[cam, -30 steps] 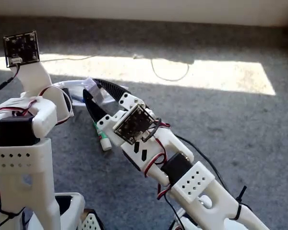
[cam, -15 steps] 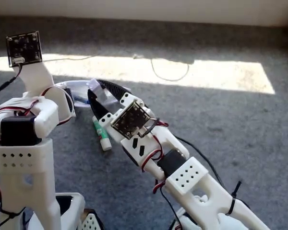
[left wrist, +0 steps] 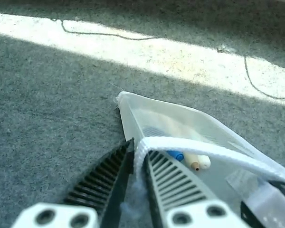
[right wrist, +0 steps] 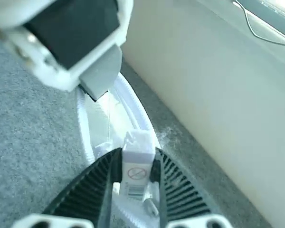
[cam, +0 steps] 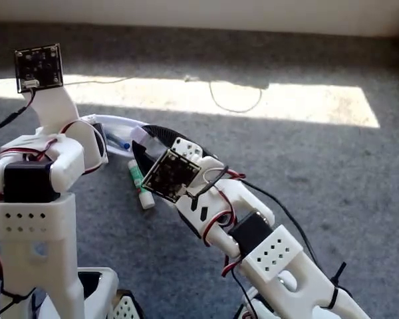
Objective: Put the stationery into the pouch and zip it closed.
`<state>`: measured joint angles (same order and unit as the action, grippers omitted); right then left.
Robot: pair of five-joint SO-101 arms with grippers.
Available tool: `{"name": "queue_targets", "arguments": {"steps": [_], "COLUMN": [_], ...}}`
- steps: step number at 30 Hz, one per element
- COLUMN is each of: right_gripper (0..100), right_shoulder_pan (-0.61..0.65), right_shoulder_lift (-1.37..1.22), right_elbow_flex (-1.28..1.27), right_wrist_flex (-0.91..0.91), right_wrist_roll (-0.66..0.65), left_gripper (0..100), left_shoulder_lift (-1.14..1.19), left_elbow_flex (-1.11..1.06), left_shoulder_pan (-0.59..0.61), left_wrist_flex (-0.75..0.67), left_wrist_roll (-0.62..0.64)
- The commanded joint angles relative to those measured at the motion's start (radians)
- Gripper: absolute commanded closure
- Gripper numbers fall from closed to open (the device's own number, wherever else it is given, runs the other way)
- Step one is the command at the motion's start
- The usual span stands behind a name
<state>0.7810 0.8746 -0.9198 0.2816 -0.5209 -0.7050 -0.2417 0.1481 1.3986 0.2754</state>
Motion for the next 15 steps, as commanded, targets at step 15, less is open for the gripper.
{"name": "queue_targets", "arguments": {"steps": [15], "right_gripper": [82.2], "right_shoulder_pan": [-0.018], "right_shoulder_lift": [-0.024], "right_elbow_flex": [0.232], "right_wrist_flex": [0.335], "right_wrist_roll": [-0.014], "left_gripper": [99], "left_shoulder_lift": [-0.004], "left_elbow_flex": [0.030], "left_shoulder_pan": [-0.001], "left_wrist_flex": [-0.002], "left_wrist_roll": [0.002]}}
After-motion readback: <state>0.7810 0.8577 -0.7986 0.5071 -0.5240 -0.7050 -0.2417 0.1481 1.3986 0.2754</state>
